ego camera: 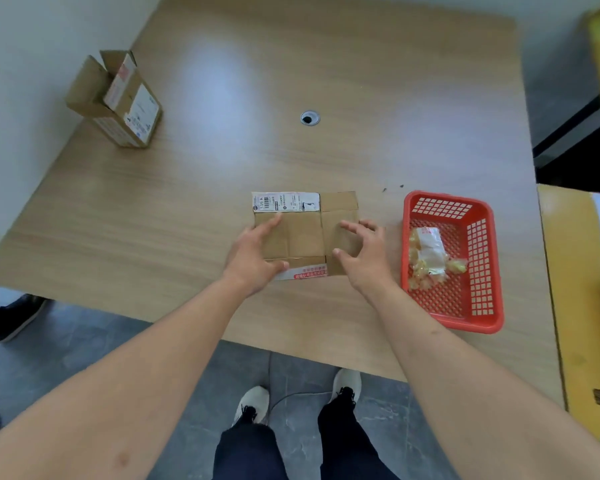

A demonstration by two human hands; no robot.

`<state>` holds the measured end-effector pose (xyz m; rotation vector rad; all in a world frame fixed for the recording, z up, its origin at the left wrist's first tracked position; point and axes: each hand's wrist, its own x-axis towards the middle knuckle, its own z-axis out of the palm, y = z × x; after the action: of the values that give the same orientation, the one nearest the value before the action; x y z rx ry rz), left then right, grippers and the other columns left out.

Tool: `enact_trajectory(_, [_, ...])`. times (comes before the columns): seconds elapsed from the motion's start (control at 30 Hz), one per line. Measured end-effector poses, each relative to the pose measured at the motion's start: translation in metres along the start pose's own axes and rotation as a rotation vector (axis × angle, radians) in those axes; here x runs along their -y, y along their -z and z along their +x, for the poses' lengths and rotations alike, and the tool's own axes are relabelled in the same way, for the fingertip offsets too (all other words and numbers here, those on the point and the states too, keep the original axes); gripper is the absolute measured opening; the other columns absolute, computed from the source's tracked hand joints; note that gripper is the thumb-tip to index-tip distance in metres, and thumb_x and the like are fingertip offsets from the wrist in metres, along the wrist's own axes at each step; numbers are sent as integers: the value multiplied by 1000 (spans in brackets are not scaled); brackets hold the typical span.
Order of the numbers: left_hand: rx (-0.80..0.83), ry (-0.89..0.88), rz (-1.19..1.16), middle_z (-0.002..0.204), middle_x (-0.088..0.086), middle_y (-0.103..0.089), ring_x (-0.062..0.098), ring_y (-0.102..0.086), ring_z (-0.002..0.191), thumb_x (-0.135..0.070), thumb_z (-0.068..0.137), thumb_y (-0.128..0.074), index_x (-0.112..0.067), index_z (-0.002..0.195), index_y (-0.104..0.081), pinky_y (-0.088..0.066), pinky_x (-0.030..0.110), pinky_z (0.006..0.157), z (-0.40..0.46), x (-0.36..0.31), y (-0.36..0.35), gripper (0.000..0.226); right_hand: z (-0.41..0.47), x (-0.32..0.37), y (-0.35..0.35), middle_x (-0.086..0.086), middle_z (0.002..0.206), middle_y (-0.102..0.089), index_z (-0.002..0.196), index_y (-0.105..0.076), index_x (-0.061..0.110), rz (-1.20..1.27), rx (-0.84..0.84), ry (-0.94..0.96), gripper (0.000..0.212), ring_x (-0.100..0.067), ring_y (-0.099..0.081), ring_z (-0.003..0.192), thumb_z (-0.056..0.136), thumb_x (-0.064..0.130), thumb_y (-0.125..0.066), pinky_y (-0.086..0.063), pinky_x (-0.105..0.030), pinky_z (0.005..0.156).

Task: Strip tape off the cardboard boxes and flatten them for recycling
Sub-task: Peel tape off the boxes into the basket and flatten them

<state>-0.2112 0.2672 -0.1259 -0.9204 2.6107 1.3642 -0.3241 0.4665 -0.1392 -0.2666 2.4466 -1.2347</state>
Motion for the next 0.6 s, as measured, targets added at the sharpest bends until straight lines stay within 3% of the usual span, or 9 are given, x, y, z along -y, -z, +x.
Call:
enact_trajectory(0.1, [77,-120,-23,131,-11,-46,11,-53,120,-17,73,-91,-42,151,-43,-40,23,109,-3,-20,33,95,-16,32,19,2,143,-41,134,-65,25,9,-92,36,50,-8,-39,135,88,12,-80,-26,-17,113])
enact_trajectory(0.2, [108,-248,-47,137,-10,-43,5,-48,124,-17,82,-84,-38,153,-41,-35,13,105,-9,-44,65,85,-38,63,32,0,150,-42,136,-64,27,-7,-201,107,54,-13,-36,143,86,16,-82,-26,-23,117])
enact_trajectory(0.33, [73,-419,-43,142,-11,-41,7,-46,131,-22,95,-70,-38,151,-45,-37,30,117,-17,-78,103,64,-77,109,46,-2,153,-40,143,-59,23,21,-350,181,61,-14,-36,143,86,17,-82,-32,-35,122])
enact_trajectory(0.4, [63,-497,14,140,-12,-39,9,-45,131,-23,97,-67,-41,152,-42,-34,26,116,-24,-97,119,63,-98,131,55,-3,153,-39,144,-57,22,17,-434,206,61,-17,-36,144,87,18,-81,-35,-39,122])
enact_trajectory(0.47, [53,-560,40,140,-9,-40,9,-45,128,-24,98,-66,-41,154,-40,-34,24,113,-36,-118,133,65,-117,150,67,-4,156,-37,145,-56,22,12,-501,234,61,-18,-34,146,89,17,-79,-34,-39,122])
enact_trajectory(0.6, [18,-677,60,146,-5,-41,17,-48,129,-25,97,-67,-44,155,-35,-40,35,114,-65,-162,146,68,-153,176,101,2,167,-22,151,-49,28,-2,-565,280,68,-12,-21,153,91,18,-78,-28,-32,124])
